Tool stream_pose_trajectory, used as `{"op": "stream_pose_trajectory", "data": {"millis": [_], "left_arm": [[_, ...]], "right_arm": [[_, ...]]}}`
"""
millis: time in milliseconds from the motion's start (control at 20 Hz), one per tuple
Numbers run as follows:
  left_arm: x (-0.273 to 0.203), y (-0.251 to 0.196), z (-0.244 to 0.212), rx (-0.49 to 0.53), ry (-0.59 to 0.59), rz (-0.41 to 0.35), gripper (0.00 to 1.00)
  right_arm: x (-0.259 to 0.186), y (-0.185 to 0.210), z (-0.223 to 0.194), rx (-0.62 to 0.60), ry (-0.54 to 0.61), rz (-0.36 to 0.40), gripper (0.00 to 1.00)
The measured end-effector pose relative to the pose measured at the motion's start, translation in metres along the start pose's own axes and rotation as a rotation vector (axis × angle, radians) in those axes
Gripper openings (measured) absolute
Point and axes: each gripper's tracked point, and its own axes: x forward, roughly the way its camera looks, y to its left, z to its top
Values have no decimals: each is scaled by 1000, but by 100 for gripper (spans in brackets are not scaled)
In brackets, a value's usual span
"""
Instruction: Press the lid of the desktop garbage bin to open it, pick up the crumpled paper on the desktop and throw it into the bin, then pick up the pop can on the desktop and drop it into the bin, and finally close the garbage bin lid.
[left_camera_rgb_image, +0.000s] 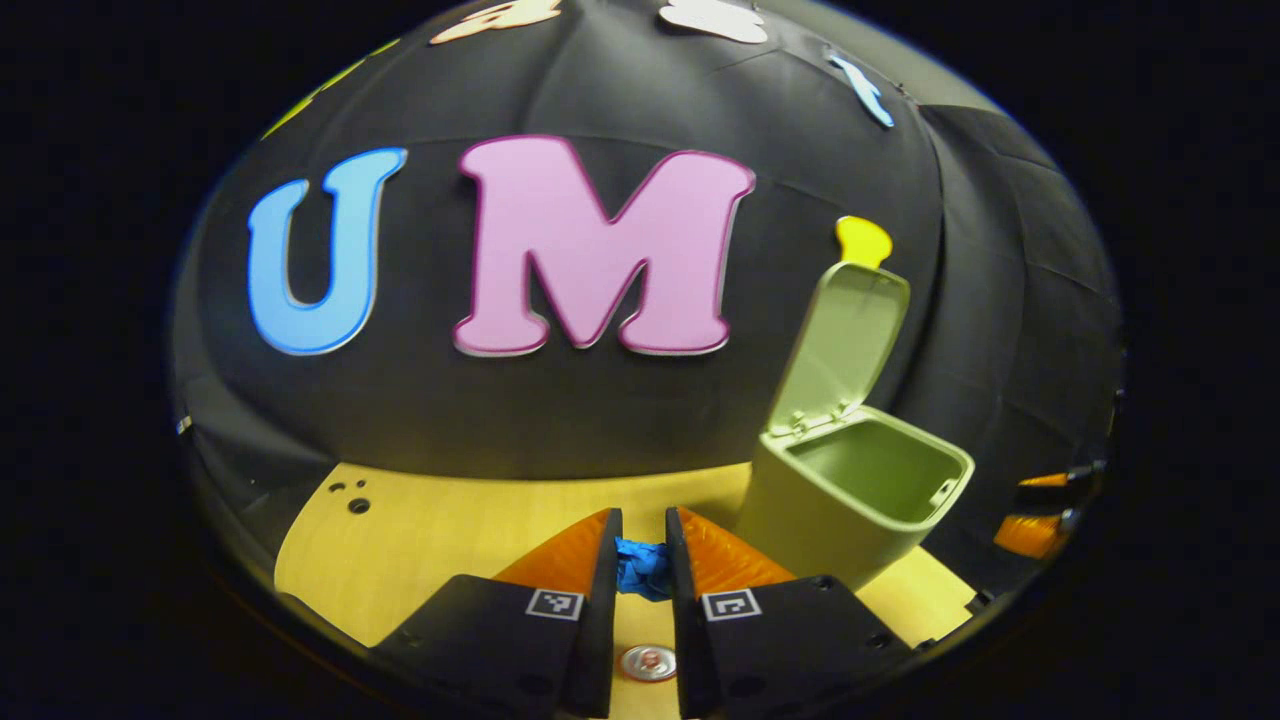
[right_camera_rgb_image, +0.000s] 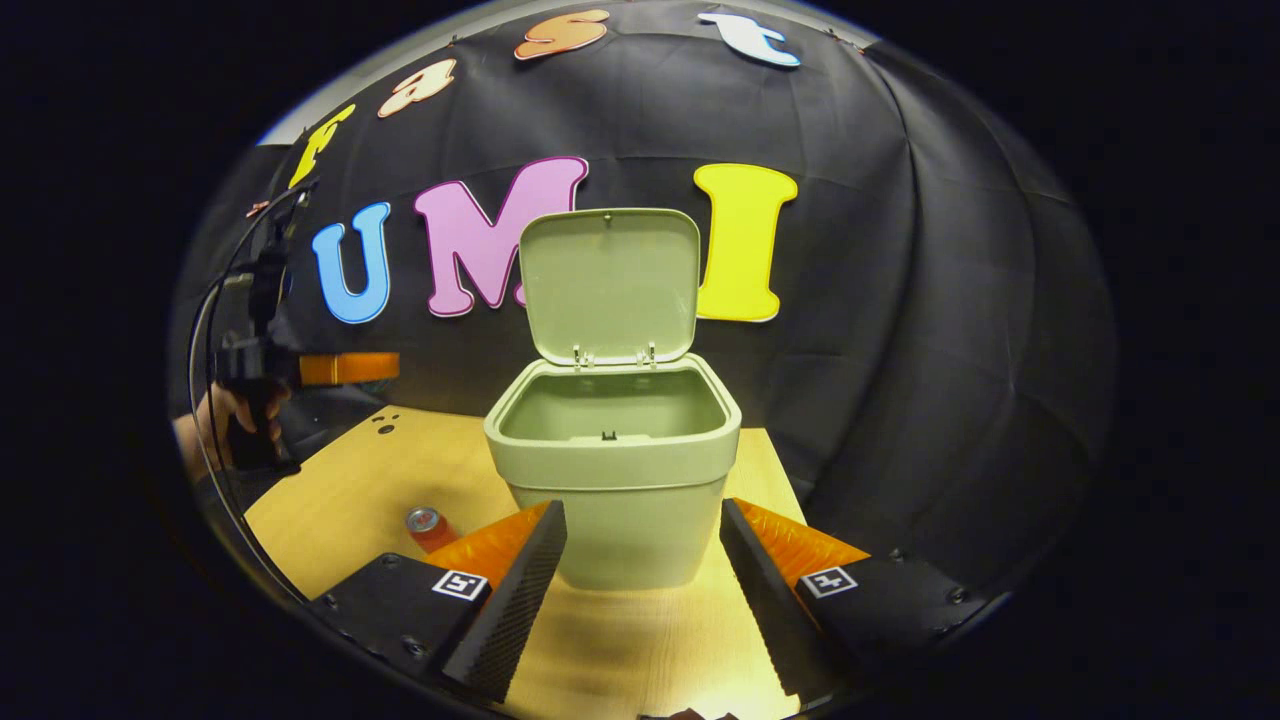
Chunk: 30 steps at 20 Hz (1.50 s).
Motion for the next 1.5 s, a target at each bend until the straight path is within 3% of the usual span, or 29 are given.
{"op": "stream_pose_trajectory", "data": {"millis": [200,350,500,700,900,1100,1300,1500], "left_arm": [[27,-90,32,76,-46,-165,29],[54,-140,26,118,-39,-257,29],[73,-176,13,121,-7,-308,29],[92,-189,-4,145,32,-313,32],[92,-184,-6,120,24,-285,54],[74,-156,5,95,-17,-247,99],[23,-100,17,75,-71,-177,98],[-42,-20,-2,80,-67,-64,98]], "right_arm": [[-8,-9,-15,51,23,-7,97],[-13,-20,-21,76,27,-27,97],[-16,-33,-22,97,27,-49,97],[-17,-47,-26,129,35,-73,99],[-16,-50,-30,153,51,-77,99],[-15,-35,-25,156,46,-62,99],[-12,1,-19,146,49,-23,99],[-12,58,-20,107,61,46,99]]}}
